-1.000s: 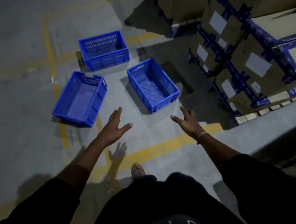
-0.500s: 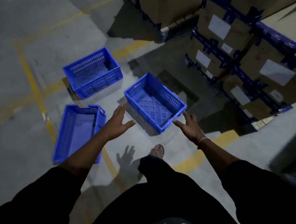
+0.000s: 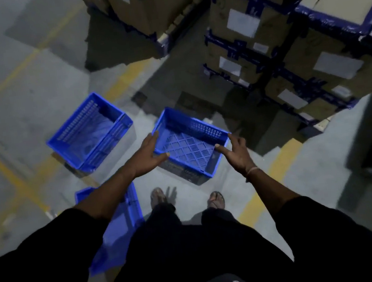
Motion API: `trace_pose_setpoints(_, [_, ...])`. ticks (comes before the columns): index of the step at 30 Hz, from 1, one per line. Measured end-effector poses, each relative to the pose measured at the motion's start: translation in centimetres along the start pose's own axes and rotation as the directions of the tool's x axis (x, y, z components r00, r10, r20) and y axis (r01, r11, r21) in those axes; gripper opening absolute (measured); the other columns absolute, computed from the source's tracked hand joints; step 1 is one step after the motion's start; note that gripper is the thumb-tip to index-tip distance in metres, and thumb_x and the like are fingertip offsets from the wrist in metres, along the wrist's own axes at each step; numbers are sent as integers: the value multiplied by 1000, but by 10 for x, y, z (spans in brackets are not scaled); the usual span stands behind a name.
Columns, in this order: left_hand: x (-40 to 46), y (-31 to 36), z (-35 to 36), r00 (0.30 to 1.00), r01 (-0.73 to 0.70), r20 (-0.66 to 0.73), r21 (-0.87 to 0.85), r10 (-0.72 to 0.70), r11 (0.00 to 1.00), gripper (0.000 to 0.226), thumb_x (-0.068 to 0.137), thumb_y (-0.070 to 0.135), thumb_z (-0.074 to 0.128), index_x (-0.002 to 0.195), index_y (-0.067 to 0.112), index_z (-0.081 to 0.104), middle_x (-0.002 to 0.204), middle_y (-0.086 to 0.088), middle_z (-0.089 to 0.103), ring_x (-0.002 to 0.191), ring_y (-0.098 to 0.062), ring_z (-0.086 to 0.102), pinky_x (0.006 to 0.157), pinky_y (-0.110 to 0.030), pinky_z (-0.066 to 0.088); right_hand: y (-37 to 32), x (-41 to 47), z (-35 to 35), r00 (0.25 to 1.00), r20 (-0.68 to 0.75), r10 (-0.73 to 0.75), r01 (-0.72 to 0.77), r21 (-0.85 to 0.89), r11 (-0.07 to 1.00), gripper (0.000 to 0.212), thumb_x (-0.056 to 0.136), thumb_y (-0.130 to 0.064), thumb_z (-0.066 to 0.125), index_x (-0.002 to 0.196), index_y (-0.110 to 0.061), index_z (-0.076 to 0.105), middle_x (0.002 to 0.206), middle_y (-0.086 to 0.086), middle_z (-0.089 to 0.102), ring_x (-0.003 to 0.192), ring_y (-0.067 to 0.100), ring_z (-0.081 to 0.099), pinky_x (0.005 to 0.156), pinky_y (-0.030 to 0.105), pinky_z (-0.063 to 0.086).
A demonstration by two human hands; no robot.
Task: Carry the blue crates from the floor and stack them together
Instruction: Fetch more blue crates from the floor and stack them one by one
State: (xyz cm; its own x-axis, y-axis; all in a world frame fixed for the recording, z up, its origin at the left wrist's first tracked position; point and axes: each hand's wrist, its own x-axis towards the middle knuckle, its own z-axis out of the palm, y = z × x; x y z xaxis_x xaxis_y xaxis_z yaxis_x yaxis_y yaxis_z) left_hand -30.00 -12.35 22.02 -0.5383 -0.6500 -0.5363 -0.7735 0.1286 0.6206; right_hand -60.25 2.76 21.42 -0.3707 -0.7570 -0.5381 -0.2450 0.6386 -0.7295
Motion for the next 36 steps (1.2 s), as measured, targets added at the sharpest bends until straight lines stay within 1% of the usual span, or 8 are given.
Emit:
trace_pose_setpoints(6, [88,-47,-48,980,-93,187,108,72,990,93,93,65,54,162,30,2,170,9,-2,155,-8,-4,124,-35,13,-1,39,47,972,-159,173,-160,94,983,78,89,-59,61,153,-27,30,153,1,23,142,29,31,114,42,31])
trace_pose_setpoints(12, [179,-117,-62,942,-173,319,196,104,965,92,95,60,56,163,27,3,170,-2,2,156,-15,-3,124,-34,12,28,91,121,905,-197,376,-328,239,914,85,85,-65,61,154,-26,29,152,-3,21,139,30,36,114,44,35])
trace_pose_setpoints(14, [197,-132,-56,948,-186,298,221,116,957,88,98,50,57,163,22,4,170,-4,2,156,-17,-2,121,-29,9,39,105,137,892,-205,404,-344,274,898,85,83,-65,62,152,-26,32,150,-5,22,138,31,37,113,48,37])
trace_pose_setpoints(21, [310,-212,12,964,-134,261,300,53,944,81,101,32,58,163,19,7,169,-12,2,157,-25,1,123,-38,14,153,207,202,820,-251,515,-448,279,849,98,72,-77,59,153,-29,33,155,-3,17,143,34,27,116,50,32])
trace_pose_setpoints(27, [413,-276,66,984,-83,177,431,6,898,93,85,54,52,162,22,12,165,-24,9,152,-42,12,121,-51,23,245,285,224,792,-336,509,-484,161,860,82,87,-62,60,154,-24,31,161,6,10,146,36,14,118,46,21])
trace_pose_setpoints(29, [440,-290,83,993,-51,119,457,-4,888,90,90,48,59,162,25,10,166,-24,2,153,-42,7,120,-54,20,269,308,229,793,-356,495,-482,131,866,83,87,-62,60,154,-24,30,161,7,9,146,37,14,118,47,21])
trace_pose_setpoints(33, [482,-315,113,997,54,24,434,-71,899,86,95,34,63,162,31,9,166,-21,-14,154,-41,-2,121,-57,17,309,349,238,806,-378,455,-454,97,886,82,87,-59,63,153,-23,32,157,6,13,141,40,27,118,48,28])
trace_pose_setpoints(36, [508,-332,129,991,130,-17,378,-133,917,82,95,32,62,161,33,14,165,-23,-7,148,-49,15,119,-57,25,329,374,241,788,-414,455,-448,121,886,83,83,-59,66,151,-23,35,146,6,23,131,42,41,112,53,38])
